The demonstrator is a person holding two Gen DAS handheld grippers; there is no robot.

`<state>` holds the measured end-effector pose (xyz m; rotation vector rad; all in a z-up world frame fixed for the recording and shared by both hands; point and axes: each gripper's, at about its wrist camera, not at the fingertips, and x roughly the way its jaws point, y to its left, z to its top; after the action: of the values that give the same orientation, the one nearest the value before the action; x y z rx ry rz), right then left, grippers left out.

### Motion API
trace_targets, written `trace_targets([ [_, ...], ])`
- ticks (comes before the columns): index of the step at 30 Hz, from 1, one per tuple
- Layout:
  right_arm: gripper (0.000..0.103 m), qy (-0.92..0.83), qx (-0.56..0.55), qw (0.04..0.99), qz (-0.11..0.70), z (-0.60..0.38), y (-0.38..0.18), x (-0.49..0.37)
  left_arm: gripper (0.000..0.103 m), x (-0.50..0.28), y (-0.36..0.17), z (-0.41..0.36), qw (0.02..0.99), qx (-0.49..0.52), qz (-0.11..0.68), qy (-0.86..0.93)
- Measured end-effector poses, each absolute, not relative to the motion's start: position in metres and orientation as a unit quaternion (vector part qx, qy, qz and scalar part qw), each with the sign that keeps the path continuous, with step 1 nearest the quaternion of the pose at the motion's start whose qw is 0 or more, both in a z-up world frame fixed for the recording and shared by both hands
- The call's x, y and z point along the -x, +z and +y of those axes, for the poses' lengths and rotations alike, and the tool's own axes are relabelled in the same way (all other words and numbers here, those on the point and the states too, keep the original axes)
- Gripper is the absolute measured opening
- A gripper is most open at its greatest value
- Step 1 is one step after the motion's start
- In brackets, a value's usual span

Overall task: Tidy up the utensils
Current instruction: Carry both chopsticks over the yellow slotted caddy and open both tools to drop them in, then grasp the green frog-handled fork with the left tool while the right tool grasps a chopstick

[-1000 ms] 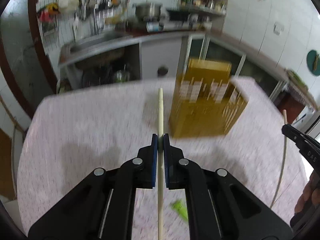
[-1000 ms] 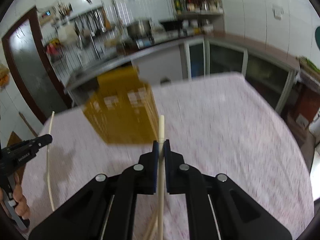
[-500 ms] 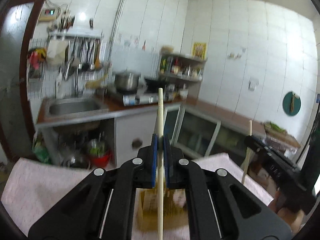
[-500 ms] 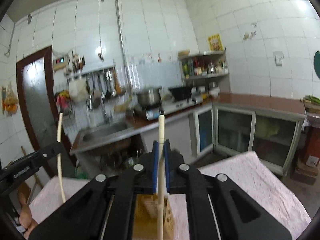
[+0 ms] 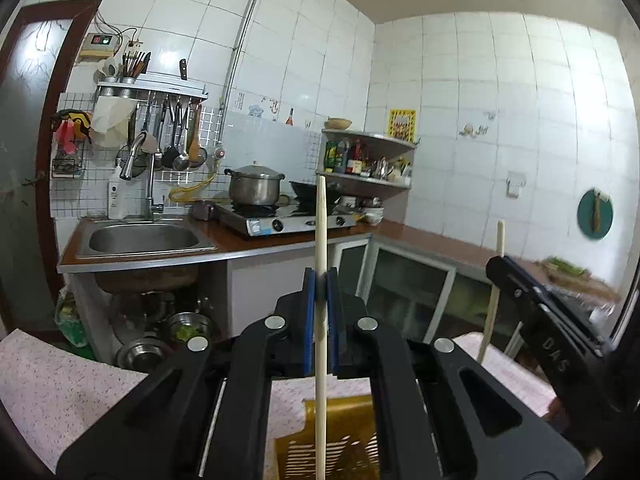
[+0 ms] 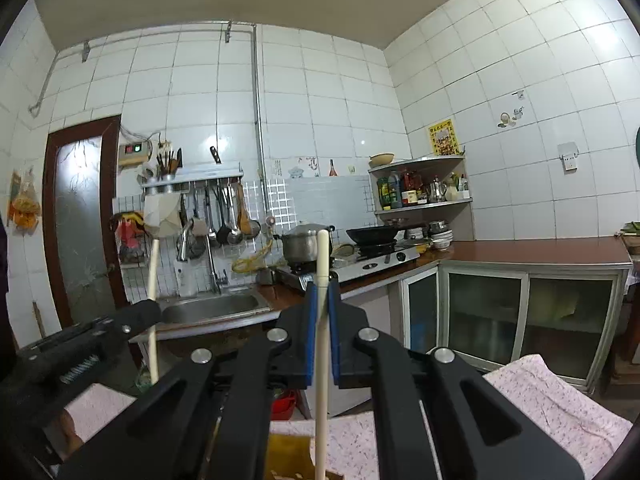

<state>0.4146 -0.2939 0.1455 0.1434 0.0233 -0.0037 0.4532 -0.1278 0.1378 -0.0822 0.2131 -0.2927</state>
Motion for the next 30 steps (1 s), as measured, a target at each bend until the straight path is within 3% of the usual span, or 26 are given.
trace_targets([
  [14, 0.006, -0.007, -0.028, 0.999, 0.041, -0.271, 0.072, -0.389, 0.006, -0.438, 0.083, -0.115, 0.981, 0.029, 0.142, -0.132],
  [15, 0.007, -0.007, -0.025, 0.999, 0.045, -0.27, 0.07, -0.386, 0.009, -0.434, 0.082, -0.116, 0.981, 0.025, 0.141, -0.13],
  [17, 0.007, -0.003, -0.022, 0.998, 0.063, -0.269, 0.069, -0.382, 0.043, -0.423, 0.085, -0.113, 0.982, 0.022, 0.143, -0.124],
  [20, 0.012, -0.001, -0.05, 0.995, 0.089, -0.276, 0.077, -0.365, 0.062, -0.403, 0.094, -0.099, 0.98, 0.034, 0.154, -0.118],
  [21, 0.032, -0.002, -0.057, 0.994, 0.093, -0.279, 0.079, -0.356, 0.065, -0.398, 0.096, -0.096, 0.98, 0.038, 0.159, -0.116],
  [23, 0.06, -0.016, -0.07, 0.993, 0.091, -0.283, 0.084, -0.332, 0.077, -0.384, 0.103, -0.079, 0.976, 0.063, 0.175, -0.11],
  [25, 0.06, -0.024, -0.063, 0.992, 0.105, -0.283, 0.084, -0.313, 0.082, -0.364, 0.106, -0.06, 0.973, 0.08, 0.193, -0.096],
  [27, 0.06, -0.03, -0.061, 0.989, 0.135, -0.286, 0.08, -0.296, 0.093, -0.35, 0.104, -0.049, 0.97, 0.081, 0.214, -0.081],
  [30, 0.06, -0.04, -0.063, 0.98, 0.182, -0.294, 0.066, -0.27, 0.095, -0.326, 0.092, -0.034, 0.961, 0.083, 0.255, -0.067],
])
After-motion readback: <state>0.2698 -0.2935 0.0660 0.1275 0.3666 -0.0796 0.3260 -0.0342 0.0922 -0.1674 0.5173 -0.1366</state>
